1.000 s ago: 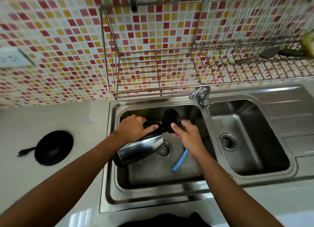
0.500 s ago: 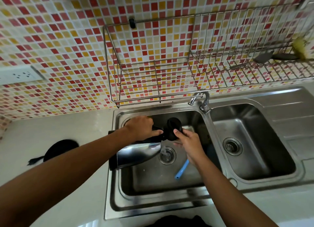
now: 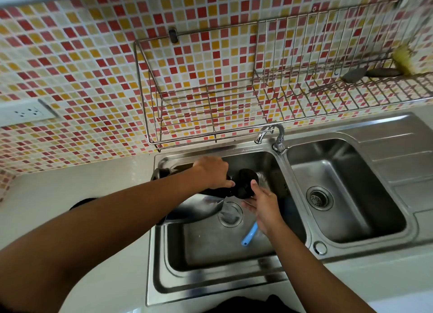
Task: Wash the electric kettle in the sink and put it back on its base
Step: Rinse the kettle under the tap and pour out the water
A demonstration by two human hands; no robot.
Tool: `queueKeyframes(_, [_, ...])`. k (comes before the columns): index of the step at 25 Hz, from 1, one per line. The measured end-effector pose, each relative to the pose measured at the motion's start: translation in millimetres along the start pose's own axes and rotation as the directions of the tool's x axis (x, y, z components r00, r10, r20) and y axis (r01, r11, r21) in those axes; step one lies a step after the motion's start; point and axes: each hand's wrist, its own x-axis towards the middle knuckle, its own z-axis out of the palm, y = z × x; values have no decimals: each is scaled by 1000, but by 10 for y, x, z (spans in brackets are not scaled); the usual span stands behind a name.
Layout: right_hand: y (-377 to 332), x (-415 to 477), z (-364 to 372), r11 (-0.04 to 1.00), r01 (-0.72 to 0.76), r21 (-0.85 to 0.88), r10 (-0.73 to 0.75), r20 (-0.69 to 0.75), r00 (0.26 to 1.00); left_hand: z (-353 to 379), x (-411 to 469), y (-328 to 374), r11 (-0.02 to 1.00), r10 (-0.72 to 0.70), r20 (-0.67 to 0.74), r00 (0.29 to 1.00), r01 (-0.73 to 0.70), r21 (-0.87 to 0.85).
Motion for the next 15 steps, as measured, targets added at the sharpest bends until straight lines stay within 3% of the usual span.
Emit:
queueKeyframes(6, [133, 26, -42, 999, -36, 15, 37, -90, 995, -216, 129, 269, 996, -31, 164, 986, 17, 84])
queueKeyframes(15, [104, -19, -52, 995, -49, 83, 56, -80, 995, -477, 126, 431, 985, -61, 190, 980, 28, 168])
